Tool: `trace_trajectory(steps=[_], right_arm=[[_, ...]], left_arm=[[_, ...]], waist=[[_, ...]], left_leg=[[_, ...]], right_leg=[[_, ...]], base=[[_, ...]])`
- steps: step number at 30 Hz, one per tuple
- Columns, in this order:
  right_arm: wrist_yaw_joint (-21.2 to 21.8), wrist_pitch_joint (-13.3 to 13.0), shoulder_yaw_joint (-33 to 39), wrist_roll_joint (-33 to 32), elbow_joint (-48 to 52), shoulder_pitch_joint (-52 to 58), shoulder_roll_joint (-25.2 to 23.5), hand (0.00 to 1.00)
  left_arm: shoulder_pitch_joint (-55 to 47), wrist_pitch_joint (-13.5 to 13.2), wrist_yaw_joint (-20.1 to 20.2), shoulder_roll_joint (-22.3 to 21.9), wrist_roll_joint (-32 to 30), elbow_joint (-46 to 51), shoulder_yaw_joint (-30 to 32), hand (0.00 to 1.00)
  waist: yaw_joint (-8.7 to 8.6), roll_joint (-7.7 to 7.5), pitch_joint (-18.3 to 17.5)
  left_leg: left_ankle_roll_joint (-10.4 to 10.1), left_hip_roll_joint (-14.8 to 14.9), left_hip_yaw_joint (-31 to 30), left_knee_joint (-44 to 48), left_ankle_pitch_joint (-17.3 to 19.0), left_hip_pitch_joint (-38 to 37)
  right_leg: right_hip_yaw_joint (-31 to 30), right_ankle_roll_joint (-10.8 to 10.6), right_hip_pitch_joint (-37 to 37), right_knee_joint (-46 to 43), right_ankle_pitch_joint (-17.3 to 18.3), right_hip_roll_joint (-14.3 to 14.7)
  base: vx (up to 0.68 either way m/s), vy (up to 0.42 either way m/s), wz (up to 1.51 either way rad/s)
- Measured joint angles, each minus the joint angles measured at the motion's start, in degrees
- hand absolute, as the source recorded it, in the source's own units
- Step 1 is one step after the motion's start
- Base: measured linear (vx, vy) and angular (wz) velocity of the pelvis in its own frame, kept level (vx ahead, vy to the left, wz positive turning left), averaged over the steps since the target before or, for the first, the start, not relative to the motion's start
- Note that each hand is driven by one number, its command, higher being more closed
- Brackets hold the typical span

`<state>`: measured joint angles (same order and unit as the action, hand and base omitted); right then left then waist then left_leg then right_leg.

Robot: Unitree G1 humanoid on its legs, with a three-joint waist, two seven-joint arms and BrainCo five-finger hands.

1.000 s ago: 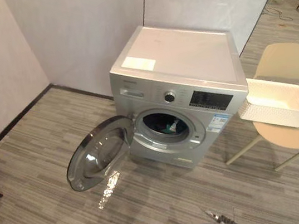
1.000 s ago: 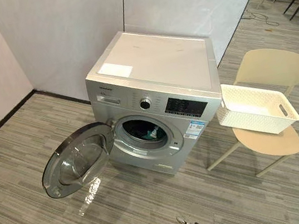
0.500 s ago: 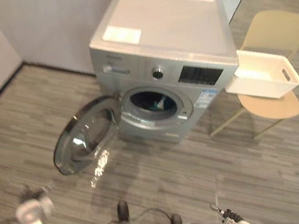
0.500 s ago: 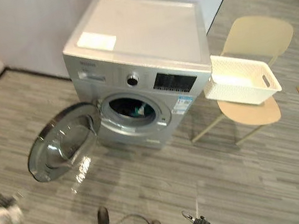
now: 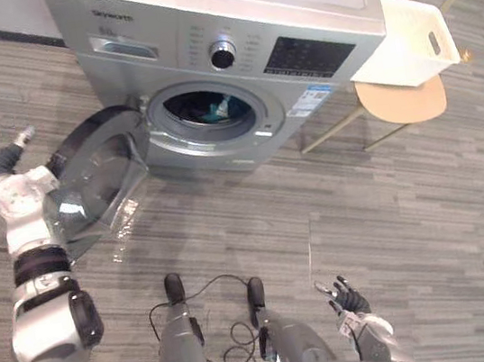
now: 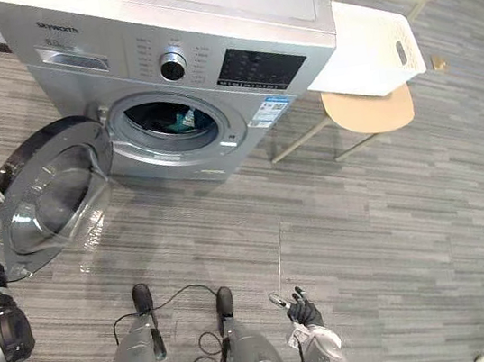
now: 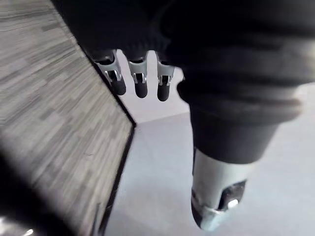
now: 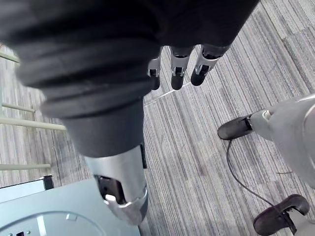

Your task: Pick up the laundry basket with both hands and put the clothes into the washing machine.

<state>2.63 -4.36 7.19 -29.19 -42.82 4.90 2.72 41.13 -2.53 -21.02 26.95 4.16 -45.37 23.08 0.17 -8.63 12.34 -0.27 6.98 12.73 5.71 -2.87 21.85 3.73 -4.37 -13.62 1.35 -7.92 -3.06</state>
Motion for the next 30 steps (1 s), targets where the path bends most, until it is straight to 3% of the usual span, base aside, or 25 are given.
trace_trajectory(steps=[1, 3, 6, 8, 10, 13, 15, 18, 23, 27, 30], right_arm=[[-0.01, -0.36, -0.25, -0.23, 0.21, 0.09, -0.02, 0.00], [-0.04, -0.55, -0.18, -0.24, 0.26, 0.07, 0.10, 0.00], [-0.14, -0.57, -0.14, -0.22, -0.11, 0.09, 0.05, 0.00], [-0.18, -0.54, 0.32, -0.21, -0.11, 0.20, -0.02, 0.00], [-0.18, -0.43, 1.27, -0.14, 0.47, 0.93, -0.13, 0.00], [-0.20, -0.38, 2.69, -0.04, 1.75, 2.44, -1.32, 0.00], [-0.17, -0.22, 2.68, 0.24, 2.40, 4.41, -1.54, 0.00], [-0.13, 0.74, 3.12, 0.37, 1.95, 6.41, -1.50, 0.00], [0.29, 0.86, 3.18, 0.43, -2.01, 6.57, 0.27, 0.00], [0.67, 0.83, 2.94, 0.43, -3.77, 6.64, 1.03, 0.00], [0.64, 0.83, 2.23, 0.45, -4.36, 6.70, 1.74, 0.00]], left_arm=[[-0.42, -1.47, -0.41, -0.56, 0.03, -0.17, -0.22, 0.00], [-2.15, -1.70, 0.27, -1.61, 0.25, -0.53, -0.82, 0.00], [-8.21, -3.85, 0.00, -6.92, 1.52, 4.78, -2.83, 0.00], [-14.11, -4.92, -0.06, -10.69, 3.27, 11.48, -7.94, 0.00], [-22.77, -4.82, 1.41, -15.03, 4.00, 17.51, -17.73, 0.00], [-33.82, -2.56, 6.99, -19.31, 4.72, 17.66, -28.79, 0.00], [-39.60, -1.71, 10.76, -20.57, 7.21, 18.46, -36.47, 0.00], [-45.09, -0.67, 16.98, -18.57, 11.09, 25.71, -49.90, 0.00], [-39.45, -0.23, 25.47, -14.23, 21.08, 42.38, -71.92, 0.00], [-31.79, -0.38, 29.02, -17.07, 27.56, 47.77, -77.41, 0.00], [-29.46, -0.91, 28.76, -17.69, 30.02, 47.98, -77.56, 0.00]], waist=[[0.04, 0.07, 0.54], [0.04, 0.32, 1.16], [0.18, 0.68, 1.38], [0.34, 0.71, 1.37], [0.73, 1.14, 1.21], [0.61, 1.57, 1.07], [0.83, 1.97, 0.71], [1.36, 3.31, -1.64], [0.42, 6.98, -6.33], [-1.97, 7.40, -8.09], [-3.39, 7.67, -9.25]], left_leg=[[-0.11, 0.02, -0.02, 0.12, -0.09, -0.15], [-0.19, 0.01, -0.02, 0.05, -0.16, -0.99], [-0.12, -0.79, -0.07, -0.92, -0.49, -2.25], [0.35, -2.34, -0.20, -1.97, -1.07, -2.66], [0.99, -4.61, -0.54, -4.80, -2.61, -3.70], [0.97, -5.80, -0.68, -8.66, -3.76, -7.39], [0.85, -6.37, -1.51, -10.16, -4.14, -9.16], [0.87, -7.18, -2.72, -10.17, -4.14, -9.25], [1.60, -8.31, -3.69, -10.21, -3.60, -11.08], [1.97, -8.06, -3.39, -10.18, -3.83, -13.21], [1.92, -7.84, -3.16, -10.21, -3.80, -14.00]], right_leg=[[0.07, 0.01, 0.18, 0.04, 0.01, 0.12], [0.10, 0.03, 0.98, 0.17, 0.03, 0.19], [0.35, 0.70, 1.81, 0.07, 0.81, -0.41], [0.84, 1.17, 1.85, -0.64, 3.52, -1.72], [1.94, 2.65, 1.87, -1.64, 7.19, -3.53], [2.04, 1.73, 3.38, -3.07, 8.18, -4.37], [2.70, 1.77, 4.42, -4.24, 9.69, -4.92], [3.55, 1.08, 4.68, -5.74, 11.67, -5.78], [4.82, 0.03, 7.47, -5.35, 12.22, -6.88], [4.53, -1.38, 9.53, -4.50, 11.27, -6.78], [4.49, -1.35, 9.95, -4.18, 11.25, -6.46]], base=[[0.00, 0.000, 0.00], [0.00, -0.002, 0.02], [-0.01, 0.024, 0.06], [-0.01, 0.051, 0.19], [-0.02, 0.053, 0.25], [-0.01, 0.059, 0.12], [0.03, 0.047, 0.29], [0.06, 0.040, 0.29], [0.07, 0.026, 0.16], [0.07, -0.004, -0.07], [0.02, -0.015, -0.07]])
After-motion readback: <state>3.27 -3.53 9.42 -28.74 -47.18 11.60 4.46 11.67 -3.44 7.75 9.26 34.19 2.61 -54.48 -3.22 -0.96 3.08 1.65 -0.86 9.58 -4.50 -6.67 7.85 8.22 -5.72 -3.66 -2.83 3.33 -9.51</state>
